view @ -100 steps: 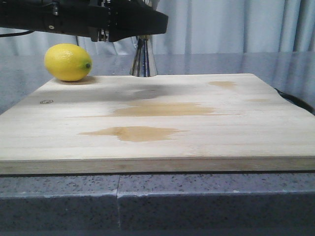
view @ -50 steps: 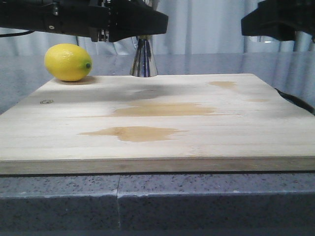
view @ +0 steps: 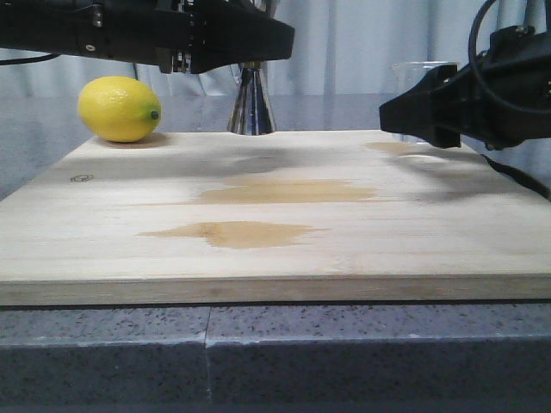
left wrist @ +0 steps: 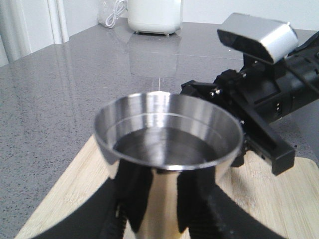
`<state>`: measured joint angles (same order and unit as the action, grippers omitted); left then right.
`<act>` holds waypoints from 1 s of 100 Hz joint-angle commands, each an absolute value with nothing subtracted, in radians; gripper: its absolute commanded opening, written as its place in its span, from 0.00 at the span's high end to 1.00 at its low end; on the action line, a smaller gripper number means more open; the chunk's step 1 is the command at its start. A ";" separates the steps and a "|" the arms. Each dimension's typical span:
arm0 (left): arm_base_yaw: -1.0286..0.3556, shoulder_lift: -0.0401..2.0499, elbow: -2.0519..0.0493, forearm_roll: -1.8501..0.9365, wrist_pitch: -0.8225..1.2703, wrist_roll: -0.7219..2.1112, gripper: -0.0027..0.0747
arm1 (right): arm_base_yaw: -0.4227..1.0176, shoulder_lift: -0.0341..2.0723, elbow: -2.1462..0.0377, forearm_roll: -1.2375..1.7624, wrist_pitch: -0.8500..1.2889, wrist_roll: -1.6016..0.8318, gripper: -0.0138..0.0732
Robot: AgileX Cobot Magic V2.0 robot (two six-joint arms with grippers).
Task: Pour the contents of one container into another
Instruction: 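Lower the empty beaker onto the board with the right gripper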
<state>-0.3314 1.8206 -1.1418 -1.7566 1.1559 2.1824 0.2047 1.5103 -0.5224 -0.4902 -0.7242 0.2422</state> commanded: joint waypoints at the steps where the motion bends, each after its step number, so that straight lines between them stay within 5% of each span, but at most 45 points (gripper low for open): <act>1: -0.341 1.772 -1.170 -1.849 1.256 2.177 0.71 | 0.201 1.504 -0.549 -0.463 -0.843 0.207 0.52; 45: -0.341 1.772 -1.170 -1.849 1.256 2.177 0.71 | 0.201 1.543 -0.549 -0.390 -0.840 0.159 0.50; 76: -0.341 1.772 -1.170 -1.849 1.256 2.177 0.71 | 0.201 1.538 -0.549 -0.390 -0.812 0.159 0.28; 100: -0.341 1.772 -1.170 -1.849 1.256 2.177 0.71 | 0.201 1.421 -0.549 -0.429 -0.548 0.259 0.21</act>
